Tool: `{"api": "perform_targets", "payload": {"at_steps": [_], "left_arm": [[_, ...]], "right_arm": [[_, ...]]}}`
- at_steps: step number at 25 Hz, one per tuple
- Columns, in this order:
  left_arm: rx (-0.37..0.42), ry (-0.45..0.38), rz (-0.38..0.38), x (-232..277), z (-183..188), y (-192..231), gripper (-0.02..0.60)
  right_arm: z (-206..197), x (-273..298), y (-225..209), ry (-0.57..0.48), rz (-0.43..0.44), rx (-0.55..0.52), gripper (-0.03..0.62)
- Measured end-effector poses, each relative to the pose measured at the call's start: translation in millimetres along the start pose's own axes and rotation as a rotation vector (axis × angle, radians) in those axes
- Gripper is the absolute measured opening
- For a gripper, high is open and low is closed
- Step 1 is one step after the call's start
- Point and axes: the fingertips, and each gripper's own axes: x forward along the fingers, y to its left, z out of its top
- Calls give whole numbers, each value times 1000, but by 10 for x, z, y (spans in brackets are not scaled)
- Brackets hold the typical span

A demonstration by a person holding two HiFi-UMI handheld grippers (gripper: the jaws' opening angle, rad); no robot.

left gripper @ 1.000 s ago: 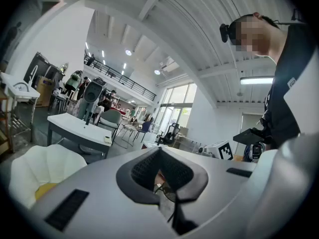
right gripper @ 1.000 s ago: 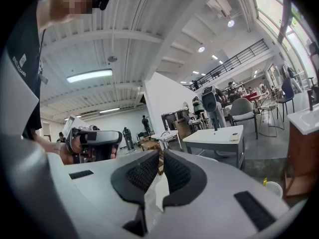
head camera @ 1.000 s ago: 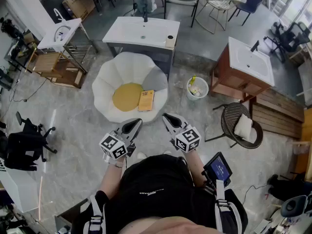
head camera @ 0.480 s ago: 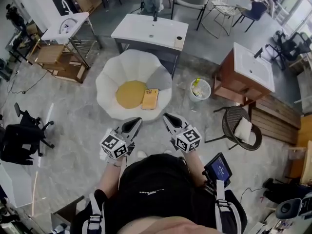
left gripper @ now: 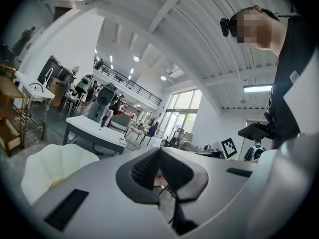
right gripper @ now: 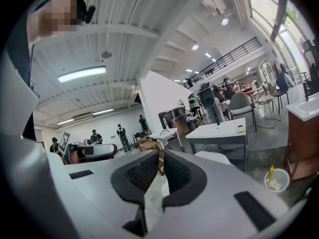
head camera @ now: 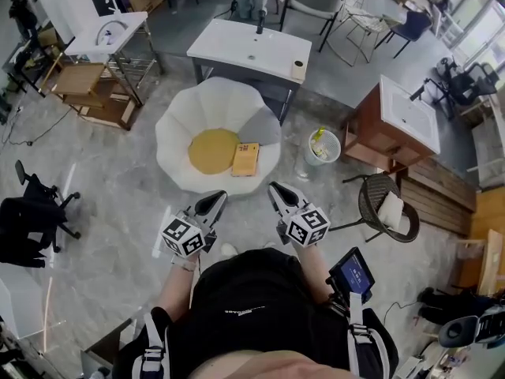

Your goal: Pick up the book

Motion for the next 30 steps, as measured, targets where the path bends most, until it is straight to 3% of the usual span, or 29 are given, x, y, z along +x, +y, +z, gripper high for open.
{"api": "perform_targets", "payload": {"at_steps": [8,15,22,30], "left_arm": [[-39,-6,16,-421,-60,397,14],[-53,-1,43,-415,-61,612,14],[-57,-1,87,-123,-4,844,14],[-63,15,120,632,140,1201,14]], "right_arm": [[-182,292,230,23,-29,-2,48],[-152,528,172,23,-19,7,48],[-28,800,-194,29,10,24,48],[266,1182,-994,36,27,48,48]]}}
